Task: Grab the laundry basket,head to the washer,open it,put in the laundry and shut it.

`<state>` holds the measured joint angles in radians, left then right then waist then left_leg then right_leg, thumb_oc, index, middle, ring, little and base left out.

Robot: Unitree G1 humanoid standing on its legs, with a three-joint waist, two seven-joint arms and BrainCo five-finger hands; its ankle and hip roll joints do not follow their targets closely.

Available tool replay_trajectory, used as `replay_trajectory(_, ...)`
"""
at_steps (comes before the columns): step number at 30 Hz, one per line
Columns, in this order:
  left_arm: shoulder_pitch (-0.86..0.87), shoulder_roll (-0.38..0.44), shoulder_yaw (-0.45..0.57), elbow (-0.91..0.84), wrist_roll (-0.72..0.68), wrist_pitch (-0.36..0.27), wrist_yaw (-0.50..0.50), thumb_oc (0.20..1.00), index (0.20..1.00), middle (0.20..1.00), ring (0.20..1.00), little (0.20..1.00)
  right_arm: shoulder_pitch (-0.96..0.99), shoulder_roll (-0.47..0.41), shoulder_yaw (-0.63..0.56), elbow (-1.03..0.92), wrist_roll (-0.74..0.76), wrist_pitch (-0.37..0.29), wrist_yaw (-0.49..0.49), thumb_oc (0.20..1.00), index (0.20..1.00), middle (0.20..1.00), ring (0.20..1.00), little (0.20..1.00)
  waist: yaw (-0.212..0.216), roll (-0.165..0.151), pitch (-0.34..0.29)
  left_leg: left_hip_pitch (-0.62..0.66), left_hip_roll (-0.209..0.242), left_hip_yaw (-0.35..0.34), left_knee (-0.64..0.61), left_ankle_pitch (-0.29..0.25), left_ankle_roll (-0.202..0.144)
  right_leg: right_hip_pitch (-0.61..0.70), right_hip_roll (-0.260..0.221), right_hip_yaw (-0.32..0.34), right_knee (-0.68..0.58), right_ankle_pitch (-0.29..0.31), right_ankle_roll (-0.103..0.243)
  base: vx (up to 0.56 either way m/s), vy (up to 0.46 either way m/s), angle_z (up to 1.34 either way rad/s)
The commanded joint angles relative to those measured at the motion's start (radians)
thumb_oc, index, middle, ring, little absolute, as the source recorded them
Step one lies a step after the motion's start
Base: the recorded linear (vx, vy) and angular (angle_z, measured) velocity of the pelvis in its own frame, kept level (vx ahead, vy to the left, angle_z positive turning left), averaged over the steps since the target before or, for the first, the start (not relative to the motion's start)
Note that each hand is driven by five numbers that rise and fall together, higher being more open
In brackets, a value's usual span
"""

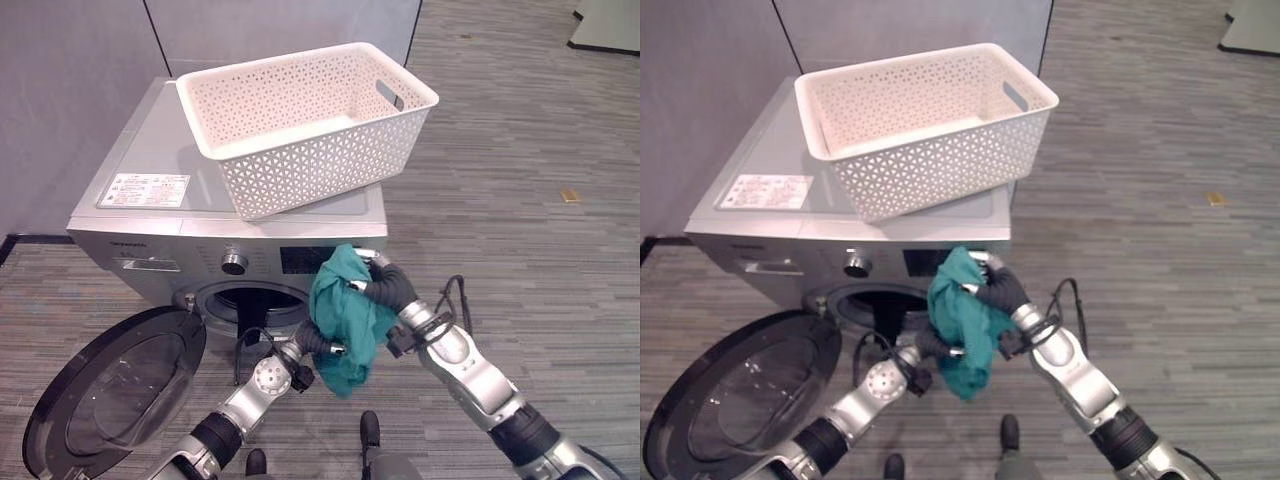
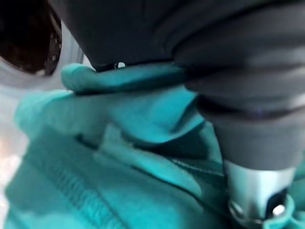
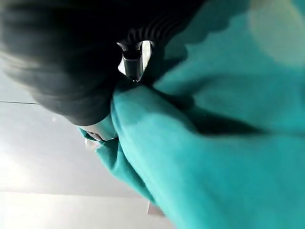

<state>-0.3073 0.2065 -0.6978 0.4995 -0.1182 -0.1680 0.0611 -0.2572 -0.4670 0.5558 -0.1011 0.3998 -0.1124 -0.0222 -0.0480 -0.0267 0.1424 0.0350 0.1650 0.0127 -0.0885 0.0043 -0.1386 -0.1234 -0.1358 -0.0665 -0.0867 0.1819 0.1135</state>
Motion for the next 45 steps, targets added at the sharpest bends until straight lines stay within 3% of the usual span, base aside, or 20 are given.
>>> replay_trajectory(1,-0.11,-0.063,-0.051,0.068,-0.016,-0.031,-0.005,1.0,1.0,1.0,1.0,1.0,-0.08,0.023,-0.019,-0.069,0.05,-0.052,-0.013,0.2,0.2,0.2,0.2,0.2,-0.007,-0.013,-0.009,-0.076,0.048,-0.002,0.001,0.024,-0.003,0.05,-0.061,0.003,0.101,-0.198,0.057,0.0,0.0,0.0)
replay_trajectory(8,-0.176,-0.125,-0.067,0.146,-0.141,-0.037,0.007,1.0,1.0,1.0,1.0,1.0,-0.116,0.043,0.051,-0.015,0.078,-0.036,-0.019,0.2,0.2,0.2,0.2,0.2,-0.028,-0.016,-0.002,-0.086,0.062,0.009,0.001,0.032,-0.01,0.038,-0.046,0.014,0.093,-0.19,0.055,-0.01,-0.01,-0.03)
replay_trajectory(17,-0.148,-0.124,-0.035,0.192,-0.195,-0.046,0.0,1.0,1.0,1.0,1.0,1.0,-0.12,0.018,0.049,-0.022,0.071,-0.04,-0.009,0.2,0.2,0.2,0.2,0.2,-0.035,-0.022,0.005,-0.091,0.08,0.032,0.001,0.038,-0.017,0.02,-0.031,0.023,0.085,-0.18,0.055,0.0,-0.025,-0.1)
replay_trajectory(23,-0.092,-0.221,0.013,0.221,-0.472,-0.079,-0.027,1.0,1.0,1.0,1.0,1.0,-0.129,0.033,0.038,-0.013,0.066,-0.068,-0.049,0.2,0.2,0.2,0.2,0.2,-0.048,-0.039,0.008,-0.108,0.095,0.036,0.001,0.046,-0.022,0.005,-0.018,0.03,0.08,-0.181,0.049,-0.01,-0.047,-0.07)
replay_trajectory(26,-0.09,-0.273,0.021,0.249,-0.521,-0.11,-0.027,1.0,1.0,1.0,1.0,1.0,-0.152,0.043,0.044,-0.009,0.071,-0.09,-0.066,0.2,0.2,0.2,0.2,0.2,-0.062,-0.055,0.021,-0.118,0.102,0.048,0.001,0.049,-0.025,-0.02,-0.011,0.042,0.09,-0.18,0.047,-0.06,-0.04,-0.02)
replay_trajectory(35,-0.156,-0.333,0.012,0.322,-0.487,-0.152,0.004,1.0,1.0,1.0,1.0,1.0,-0.227,0.058,0.077,0.002,0.086,-0.117,-0.082,0.2,0.2,0.2,0.2,0.2,-0.113,-0.103,0.035,-0.129,0.128,0.105,0.001,0.051,-0.032,-0.092,0.019,0.105,0.105,-0.159,0.047,-0.04,-0.032,-0.24)
replay_trajectory(45,-0.196,-0.337,-0.004,0.357,-0.416,-0.176,0.043,1.0,1.0,1.0,1.0,1.0,-0.229,0.048,0.08,-0.009,0.092,-0.126,-0.083,0.2,0.2,0.2,0.2,0.2,-0.136,-0.124,0.024,-0.124,0.141,0.124,0.001,0.052,-0.038,-0.095,0.033,0.116,0.092,-0.152,0.045,0.0,-0.023,-0.07)
